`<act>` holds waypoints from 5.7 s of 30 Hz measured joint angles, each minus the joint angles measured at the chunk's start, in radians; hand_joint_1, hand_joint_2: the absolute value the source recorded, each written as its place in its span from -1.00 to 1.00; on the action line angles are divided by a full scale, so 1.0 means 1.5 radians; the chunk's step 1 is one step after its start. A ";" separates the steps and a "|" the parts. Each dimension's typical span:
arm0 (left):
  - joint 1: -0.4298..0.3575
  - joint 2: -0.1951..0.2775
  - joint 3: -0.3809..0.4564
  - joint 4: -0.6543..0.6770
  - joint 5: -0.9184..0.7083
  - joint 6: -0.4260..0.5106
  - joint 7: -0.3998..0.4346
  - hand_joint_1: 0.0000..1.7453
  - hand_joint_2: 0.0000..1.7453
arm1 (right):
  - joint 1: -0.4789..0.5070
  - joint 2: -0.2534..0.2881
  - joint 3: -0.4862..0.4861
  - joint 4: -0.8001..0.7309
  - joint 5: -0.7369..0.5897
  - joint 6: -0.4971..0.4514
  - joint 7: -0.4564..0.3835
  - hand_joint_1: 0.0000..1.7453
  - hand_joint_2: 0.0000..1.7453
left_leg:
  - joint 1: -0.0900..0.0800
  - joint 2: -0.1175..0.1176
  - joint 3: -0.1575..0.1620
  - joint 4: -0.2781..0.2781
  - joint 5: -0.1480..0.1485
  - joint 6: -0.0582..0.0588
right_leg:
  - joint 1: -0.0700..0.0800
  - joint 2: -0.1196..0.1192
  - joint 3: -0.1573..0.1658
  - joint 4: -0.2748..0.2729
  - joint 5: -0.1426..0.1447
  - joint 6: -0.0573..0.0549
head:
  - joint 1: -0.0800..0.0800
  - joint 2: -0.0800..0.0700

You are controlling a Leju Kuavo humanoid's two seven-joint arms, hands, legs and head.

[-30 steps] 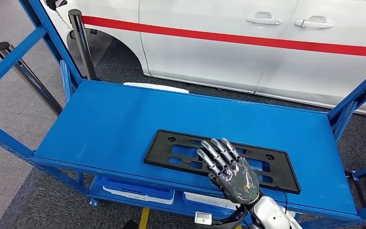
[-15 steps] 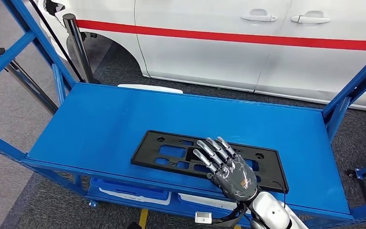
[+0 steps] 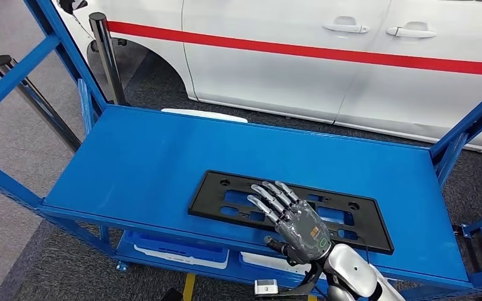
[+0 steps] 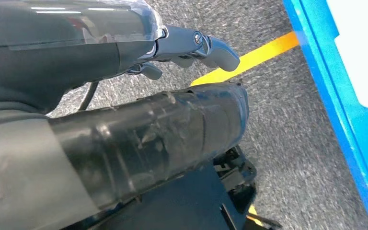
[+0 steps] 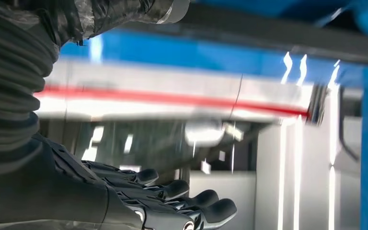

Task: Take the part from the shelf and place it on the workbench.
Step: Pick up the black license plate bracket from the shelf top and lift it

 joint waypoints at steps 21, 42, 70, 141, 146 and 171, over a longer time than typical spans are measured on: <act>0.000 0.001 -0.003 0.000 0.009 0.007 0.002 -1.00 -1.00 | 0.002 0.000 -0.020 -0.014 -0.151 0.096 -0.025 -1.00 1.00 | -0.003 -0.002 -0.001 0.014 -0.010 -0.022 | 0.003 0.000 0.087 -0.180 0.080 -0.027 | -0.001 0.000; 0.003 0.002 -0.003 0.000 0.011 0.006 -0.002 -1.00 -1.00 | 0.001 -0.002 -0.043 0.020 -0.150 0.136 -0.003 -1.00 1.00 | -0.006 -0.002 0.000 0.014 -0.012 -0.010 | 0.003 0.000 0.085 -0.179 0.078 -0.012 | 0.000 0.000; 0.006 0.002 -0.003 0.000 0.017 0.005 -0.004 -1.00 -1.00 | -0.005 -0.016 -0.091 0.113 0.018 0.045 0.094 -1.00 1.00 | -0.006 -0.003 -0.002 0.012 -0.009 -0.012 | 0.003 0.001 0.080 -0.177 0.081 -0.014 | 0.000 0.000; 0.018 0.003 0.006 0.000 0.047 -0.005 -0.031 -1.00 -1.00 | 0.215 0.192 -0.165 -0.163 0.378 -0.239 0.161 1.00 1.00 | 0.004 -0.002 -0.067 0.164 -0.078 -0.040 | 0.001 -0.001 0.091 -0.191 0.084 -0.040 | -0.005 0.000; 0.017 0.003 0.011 0.000 0.056 -0.007 -0.036 -1.00 -1.00 | 0.217 0.202 -0.102 -0.173 0.385 -0.239 0.184 1.00 1.00 | 0.002 -0.003 0.003 0.012 -0.017 -0.030 | 0.005 0.001 0.090 -0.181 0.076 -0.027 | -0.005 0.000; 0.022 0.001 0.022 0.000 0.037 0.077 0.001 -1.00 1.00 | 0.206 0.204 -0.062 -0.139 0.376 -0.239 0.216 1.00 1.00 | 0.006 -0.001 -0.077 0.191 -0.097 -0.041 | 0.005 -0.003 0.091 -0.177 0.072 -0.044 | -0.005 0.000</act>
